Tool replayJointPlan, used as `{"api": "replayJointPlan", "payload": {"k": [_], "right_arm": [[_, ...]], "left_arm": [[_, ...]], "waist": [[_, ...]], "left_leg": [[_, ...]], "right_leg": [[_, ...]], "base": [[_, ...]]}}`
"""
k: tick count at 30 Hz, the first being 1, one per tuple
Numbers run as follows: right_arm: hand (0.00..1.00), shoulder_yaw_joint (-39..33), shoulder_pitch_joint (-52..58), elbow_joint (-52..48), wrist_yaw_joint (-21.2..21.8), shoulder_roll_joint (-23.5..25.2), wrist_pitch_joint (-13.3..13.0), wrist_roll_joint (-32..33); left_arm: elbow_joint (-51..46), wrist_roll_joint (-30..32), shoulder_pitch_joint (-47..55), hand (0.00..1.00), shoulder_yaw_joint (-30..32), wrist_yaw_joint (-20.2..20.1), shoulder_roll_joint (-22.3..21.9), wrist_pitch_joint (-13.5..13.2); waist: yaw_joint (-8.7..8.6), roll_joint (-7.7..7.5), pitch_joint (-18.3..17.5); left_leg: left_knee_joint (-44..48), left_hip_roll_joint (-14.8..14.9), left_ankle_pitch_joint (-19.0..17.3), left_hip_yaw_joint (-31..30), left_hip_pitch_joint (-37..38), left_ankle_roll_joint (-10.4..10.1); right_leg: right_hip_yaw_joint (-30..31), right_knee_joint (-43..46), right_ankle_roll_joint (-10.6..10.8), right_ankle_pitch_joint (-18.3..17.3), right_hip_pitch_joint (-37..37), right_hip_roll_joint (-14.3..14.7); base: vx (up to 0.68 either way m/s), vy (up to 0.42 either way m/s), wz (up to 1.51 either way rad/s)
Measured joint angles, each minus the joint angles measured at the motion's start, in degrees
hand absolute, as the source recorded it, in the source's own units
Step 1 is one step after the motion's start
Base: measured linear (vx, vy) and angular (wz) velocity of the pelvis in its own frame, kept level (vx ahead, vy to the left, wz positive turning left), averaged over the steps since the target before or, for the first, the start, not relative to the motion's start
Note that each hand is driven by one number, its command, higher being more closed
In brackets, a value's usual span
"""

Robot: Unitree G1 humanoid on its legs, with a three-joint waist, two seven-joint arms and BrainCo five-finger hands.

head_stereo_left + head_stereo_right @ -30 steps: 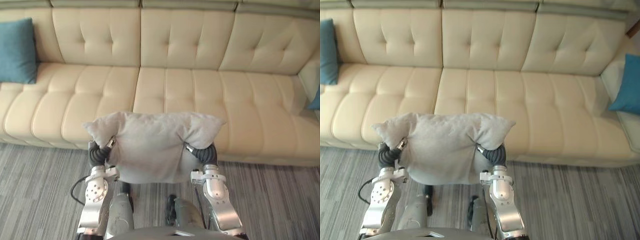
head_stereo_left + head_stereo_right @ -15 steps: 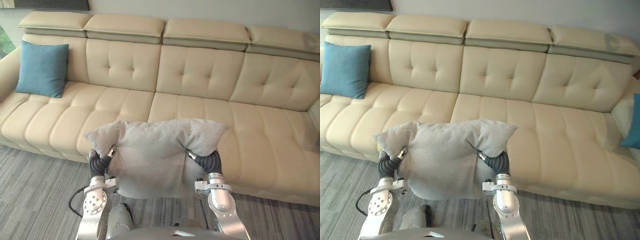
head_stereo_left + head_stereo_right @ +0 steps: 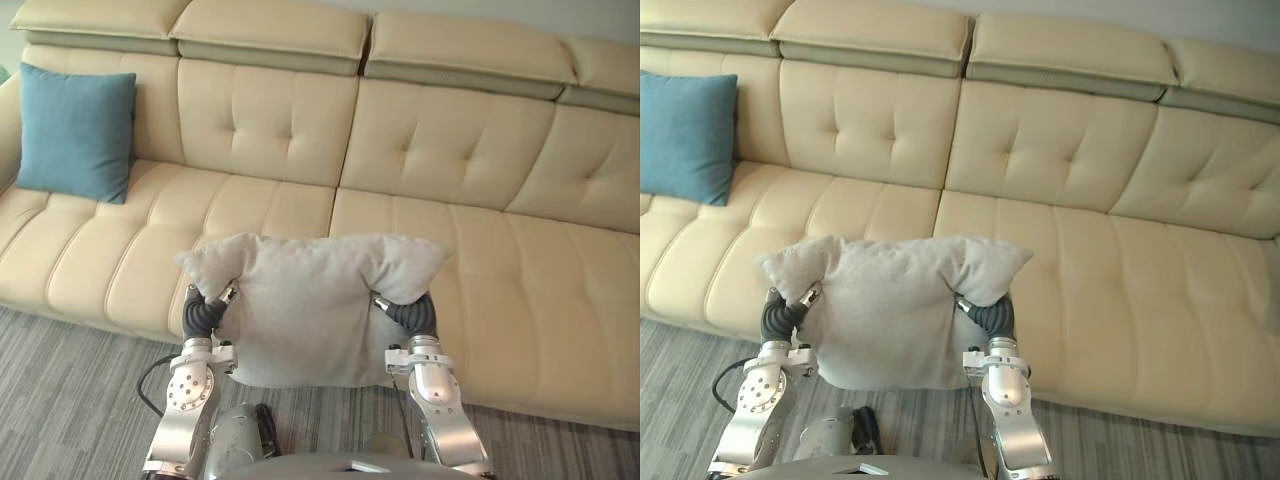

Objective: Pick up cushions and gather them together orderly.

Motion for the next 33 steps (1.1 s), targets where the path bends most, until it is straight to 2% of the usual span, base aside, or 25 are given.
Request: {"api": "replayJointPlan", "payload": {"k": [3, 4, 5, 8, 9, 11, 12, 13, 14, 16, 17, 18, 19, 20, 21, 22, 23, 25, 28, 33], "right_arm": [[1.0, -0.2, -0.3, 0.0, 0.0, 0.0, 0.0, 0.0], [1.0, 0.0, -0.2, 0.0, 0.0, 0.1, 0.0, 0.0], [1.0, -0.2, -1.1, -0.1, 0.0, -0.8, 0.0, 0.0], [1.0, -0.5, -1.7, -0.7, 0.0, -3.6, 0.0, 0.0], [1.0, -0.9, -1.4, -0.8, 0.0, -4.4, 0.0, 0.1], [1.0, -1.5, -0.1, -3.1, 0.0, -4.4, 0.0, 0.1], [1.0, -1.9, 0.7, -5.5, 0.0, -4.3, 0.0, 0.1], [1.0, -2.0, 1.0, -6.2, 0.1, -4.3, 0.0, 0.1], [1.0, -2.1, 1.9, -7.6, 0.3, -4.3, -0.1, 0.2], [1.0, -2.1, 2.8, -8.5, 0.3, -4.1, -0.1, 0.4], [1.0, -2.1, 3.4, -9.5, 0.6, -4.0, -0.1, 0.6], [1.0, -2.0, 3.2, -9.5, 0.9, -3.8, -0.1, 0.6], [1.0, -2.2, 3.1, -9.5, 1.0, -4.2, -0.1, 0.6], [1.0, -2.2, 3.1, -9.5, 0.9, -4.1, -0.1, 0.7], [1.0, -2.2, 3.0, -9.4, 0.9, -4.1, -0.1, 0.6], [1.0, -2.1, 3.1, -9.3, 1.0, -4.0, 0.0, 0.6], [1.0, -2.1, 3.3, -9.3, 1.3, -3.8, 0.0, 0.6], [1.0, -2.1, 3.2, -9.3, 1.4, -3.7, 0.0, 0.6], [1.0, -2.1, 3.2, -9.3, 2.1, -3.3, 0.0, 0.5], [1.0, -2.1, 2.9, -8.7, 2.4, -3.3, 0.0, 0.5]], "left_arm": [[0.0, 0.0, -0.2, 1.0, 0.0, 0.0, -0.1, 0.0], [0.0, 0.1, 0.0, 1.0, 0.1, -0.1, 0.1, 0.0], [0.9, 0.1, -0.4, 1.0, 0.2, -0.1, -1.4, 0.0], [1.4, 0.8, -0.5, 1.0, 0.2, -0.4, -3.8, 0.0], [1.4, 1.1, -0.6, 1.0, 0.1, -1.2, -4.6, 0.0], [1.4, 1.5, -1.6, 1.0, 0.0, -1.5, -5.5, 0.0], [1.4, 1.5, -2.4, 1.0, 0.1, -1.6, -5.8, 0.0], [1.4, 1.5, -2.5, 1.0, 0.1, -1.6, -5.8, 0.0], [1.4, 1.5, -2.2, 1.0, 0.1, -1.7, -5.8, 0.0], [1.2, 1.5, -2.2, 1.0, 0.1, -1.7, -5.8, -0.1], [0.6, 1.5, -2.1, 1.0, 0.3, -1.8, -5.8, -0.3], [0.0, 1.5, -1.8, 1.0, 0.5, -2.2, -5.7, -0.4], [-0.5, 1.5, -1.3, 1.0, 0.3, -2.4, -5.6, -0.5], [-0.5, 1.5, -1.2, 1.0, 0.1, -2.5, -5.5, -0.5], [-0.5, 1.5, -0.8, 1.0, 0.0, -2.5, -5.6, -0.5], [-0.5, 1.5, -0.3, 1.0, -0.1, -2.5, -5.7, -0.5], [-0.4, 1.5, 0.2, 1.0, -0.1, -2.5, -5.1, -0.4], [-0.4, 1.5, 0.6, 1.0, -0.1, -2.8, -5.0, -0.4], [-0.4, 1.5, 0.7, 1.0, -0.1, -3.5, -3.9, -0.5], [1.6, 1.5, 0.5, 1.0, -0.4, -3.8, -3.5, -0.5]], "waist": [[-0.71, -0.22, 0.1], [-0.73, -2.2, -0.5], [-0.21, -1.47, -0.3], [0.18, 1.81, 0.2], [-0.06, 2.46, 0.1], [-0.28, 2.79, 0.2], [-0.26, 3.41, 1.3], [-0.18, 3.77, 1.6], [0.59, 4.43, 1.9], [0.87, 4.47, 1.9], [0.87, 4.62, 1.8], [1.2, 4.48, 1.8], [1.65, 4.57, 1.7], [1.76, 4.87, 1.5], [1.91, 5.33, 1.3], [2.0, 4.99, 1.1], [1.67, 4.15, 0.8], [1.68, 3.62, 0.4], [2.23, 3.37, 0.1], [2.42, 2.92, -0.2]], "left_leg": [[-0.1, 0.8, -0.2, 0.1, 1.2, -0.8], [0.4, -0.6, -0.4, -0.3, 2.1, -2.2], [0.5, -0.7, -1.4, -1.9, 2.9, -3.7], [-0.3, 1.0, -1.1, -3.7, 2.5, -4.1], [-1.3, 1.2, -0.8, -4.7, 2.6, -4.7], [-1.3, 1.8, 0.0, -6.9, 2.7, -5.9], [2.7, 2.8, 0.2, -8.3, 1.6, -6.2], [5.2, 3.4, 0.2, -9.0, 0.9, -6.3], [11.9, 4.6, 1.3, -10.0, -0.7, -5.8], [16.3, 4.6, 3.9, -11.5, -2.1, -4.8], [18.9, 4.6, 5.5, -12.3, -3.4, -3.2], [20.9, 4.7, 5.0, -13.4, -5.1, -2.8], [17.4, 4.4, 1.4, -14.9, -5.2, -2.8], [13.7, 4.3, 0.3, -15.6, -5.0, -2.8], [4.7, 3.9, 0.5, -16.2, -3.8, -3.9], [1.6, 3.3, -0.1, -15.8, -1.7, -6.4], [0.8, 2.4, 0.4, -15.0, -1.6, -6.2], [0.3, 1.5, 0.6, -13.7, -1.4, -5.9], [-2.2, 0.2, 1.0, -11.1, 0.5, -5.2], [-6.1, -1.4, 3.1, -10.2, 0.4, -5.0]], "right_leg": [[-3.3, -8.9, -0.2, -2.2, -1.5, 2.7], [-4.7, -21.4, -2.5, 3.9, -0.6, 5.1], [-5.0, -25.3, -4.0, 3.6, 1.0, 6.0], [-6.5, -30.0, -4.7, 4.7, 3.2, 8.2], [-7.3, -31.0, -4.8, 4.8, 4.1, 8.7], [-9.3, -32.2, -5.0, 4.6, 5.5, 9.3], [-10.4, -32.9, -5.0, 4.5, 7.3, 9.7], [-10.7, -33.2, -5.0, 4.4, 8.3, 9.9], [-10.7, -33.5, -4.9, 4.0, 10.2, 10.3], [-9.5, -34.3, -4.7, 3.6, 11.6, 10.3], [-8.4, -35.7, -5.0, 3.4, 12.1, 10.3], [-7.3, -36.7, -5.2, 3.5, 12.2, 10.4], [-6.2, -37.4, -5.4, 4.0, 11.9, 11.1], [-5.9, -37.4, -5.2, 4.2, 11.5, 11.2], [-4.9, -36.7, -4.6, 4.5, 10.3, 11.6], [-3.5, -37.1, -3.6, 5.3, 9.7, 11.9], [-2.6, -38.9, -2.7, 7.2, 9.8, 11.6], [-1.2, -41.0, -1.7, 8.7, 10.0, 11.0], [0.5, -45.1, -1.2, 11.3, 11.0, 10.4], [1.8, -49.8, -1.2, 14.4, 10.8, 10.1]], "base": [[0.22, -0.146, -0.01], [0.26, -0.154, -0.13], [0.25, -0.131, -0.25], [0.14, -0.068, -0.16], [0.13, -0.068, 0.2], [0.14, -0.062, 0.4], [0.11, -0.046, 0.35], [0.05, 0.003, 0.13], [0.03, 0.015, -0.08], [0.02, 0.023, -0.12], [0.0, 0.081, -0.22], [0.02, 0.114, -0.42], [0.02, 0.105, -0.48], [0.02, 0.115, -0.58], [0.02, 0.143, -0.62], [0.04, 0.16, -0.59], [0.05, 0.154, -0.47], [0.04, 0.15, -0.33], [0.02, 0.102, -0.3], [-0.01, 0.001, -0.1]]}}
